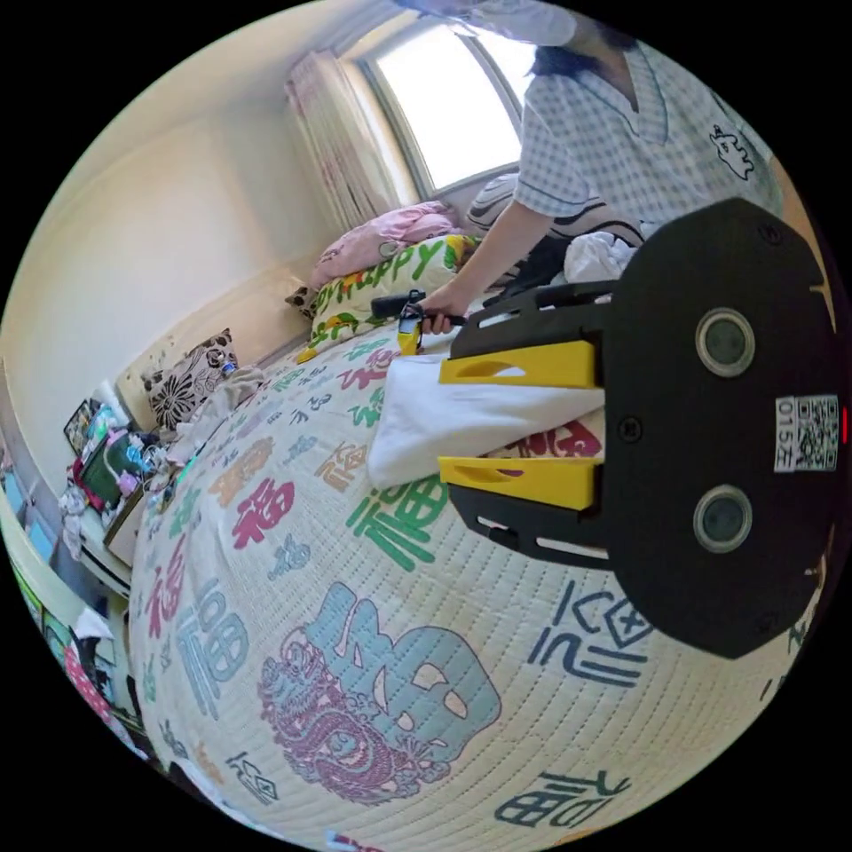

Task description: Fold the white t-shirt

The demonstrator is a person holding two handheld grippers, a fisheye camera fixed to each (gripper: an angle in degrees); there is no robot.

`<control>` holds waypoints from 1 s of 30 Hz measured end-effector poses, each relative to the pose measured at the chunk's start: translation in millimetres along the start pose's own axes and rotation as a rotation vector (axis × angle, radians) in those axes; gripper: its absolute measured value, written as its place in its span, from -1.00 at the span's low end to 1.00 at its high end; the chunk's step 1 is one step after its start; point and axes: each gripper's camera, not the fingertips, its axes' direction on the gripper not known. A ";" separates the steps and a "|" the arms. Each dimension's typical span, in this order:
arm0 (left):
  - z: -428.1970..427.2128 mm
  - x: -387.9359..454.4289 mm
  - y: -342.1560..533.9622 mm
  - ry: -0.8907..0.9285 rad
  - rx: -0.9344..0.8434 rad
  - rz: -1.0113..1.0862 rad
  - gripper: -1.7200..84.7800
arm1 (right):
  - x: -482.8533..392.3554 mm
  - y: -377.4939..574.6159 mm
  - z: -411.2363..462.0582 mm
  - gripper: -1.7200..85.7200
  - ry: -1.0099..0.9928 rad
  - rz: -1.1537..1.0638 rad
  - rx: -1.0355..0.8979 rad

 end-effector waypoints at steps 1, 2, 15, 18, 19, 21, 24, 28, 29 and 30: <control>4.0 -16.6 -9.0 0.020 0.019 -0.028 -0.67 | 1.0 0.7 -0.1 -0.67 -0.011 -0.016 -0.008; 7.4 -24.1 -13.7 0.032 0.021 -0.040 -0.66 | 2.1 0.9 0.5 -0.68 -0.027 -0.028 -0.018; 41.1 -87.9 -82.8 0.073 -0.087 -0.085 -0.90 | -16.7 -12.0 11.4 -0.85 0.131 -0.028 -0.191; 32.2 -92.7 -81.4 0.031 -0.111 -0.082 -0.83 | -25.7 -7.8 13.0 -0.73 0.236 -0.002 -0.236; 22.8 -89.6 -74.1 0.026 -0.099 -0.053 -0.81 | -30.8 -0.4 8.9 -0.71 0.246 0.012 -0.230; 6.2 -79.7 -55.8 0.004 -0.085 -0.013 -0.79 | -42.7 16.9 1.7 -0.70 0.230 0.001 -0.209; -10.0 -60.0 -9.9 -0.049 -0.082 0.007 -0.72 | -64.2 55.9 5.9 -0.68 0.243 0.008 -0.250; 10.5 -56.1 42.6 -0.009 -0.149 -0.084 -0.67 | -71.0 107.9 42.2 -0.72 0.337 0.047 -0.403; 15.7 -56.8 45.9 0.003 -0.167 -0.096 -0.68 | -70.1 118.1 43.4 -0.77 0.343 0.047 -0.348; 26.1 -56.9 48.3 0.015 -0.215 -0.099 -0.69 | -69.3 122.4 41.1 -0.80 0.344 0.053 -0.309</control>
